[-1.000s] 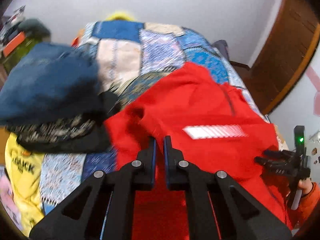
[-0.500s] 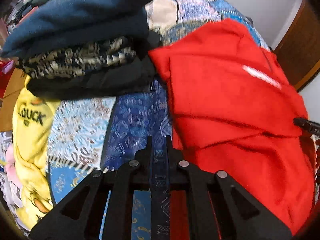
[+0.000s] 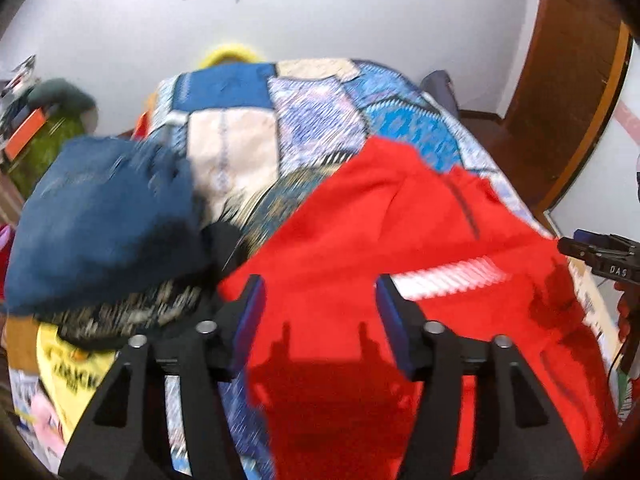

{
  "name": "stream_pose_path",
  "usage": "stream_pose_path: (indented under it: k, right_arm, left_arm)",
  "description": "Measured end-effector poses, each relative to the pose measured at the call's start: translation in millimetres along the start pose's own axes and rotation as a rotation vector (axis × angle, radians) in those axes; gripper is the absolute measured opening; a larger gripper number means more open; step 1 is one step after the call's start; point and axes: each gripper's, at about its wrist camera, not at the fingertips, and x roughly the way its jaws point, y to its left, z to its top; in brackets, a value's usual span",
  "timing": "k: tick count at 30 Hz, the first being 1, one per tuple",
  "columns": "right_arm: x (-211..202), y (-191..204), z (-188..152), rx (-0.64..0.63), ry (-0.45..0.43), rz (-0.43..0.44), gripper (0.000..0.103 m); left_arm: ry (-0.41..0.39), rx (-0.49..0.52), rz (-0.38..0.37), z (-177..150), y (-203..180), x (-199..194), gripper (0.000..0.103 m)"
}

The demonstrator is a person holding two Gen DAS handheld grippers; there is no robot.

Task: Fold large clothes

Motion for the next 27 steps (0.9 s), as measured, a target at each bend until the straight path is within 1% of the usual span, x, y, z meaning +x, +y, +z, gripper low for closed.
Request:
stream_pose_path:
  k: [2, 6, 9, 13, 18, 21, 25, 27]
  right_arm:
    - [1.7, 0.4, 12.7, 0.012, -0.003, -0.002, 0.066]
    - [17.3, -2.0, 35.5, 0.025, -0.006, 0.002, 0.066]
    - [39.2, -5.4, 49.9, 0.039, 0.015, -0.001, 0.066]
    - [67.0, -11.2, 62.4, 0.059, 0.053, 0.006, 0.066]
    - [105.7, -19.9, 75.5, 0.079, 0.107, 0.007, 0.066]
    - [125.7, -27.9, 82.6, 0.113, 0.130, 0.014, 0.066]
    - [152.0, -39.8, 82.6, 0.208, 0.172, 0.081, 0.066]
    - [162.4, -38.3, 79.1, 0.214, 0.197, 0.106, 0.066]
  left_arm:
    - [-0.008, 0.016, -0.001, 19.6, -7.8, 9.9, 0.062]
    - [0.003, 0.033, -0.018, 51.4, -18.6, 37.0, 0.064]
    - [0.024, 0.008, -0.034, 69.1, -19.3, 62.0, 0.065]
    - [0.070, -0.027, -0.066, 85.9, -17.9, 101.8, 0.065]
    - [0.114, -0.045, -0.109, 98.5, -20.4, 144.2, 0.065]
    - [0.130, -0.034, -0.096, 102.0, -24.6, 167.6, 0.065]
    - [0.160, -0.040, -0.124, 102.4, -25.6, 194.6, 0.065]
    - [0.170, -0.046, -0.120, 100.2, -25.8, 207.1, 0.065]
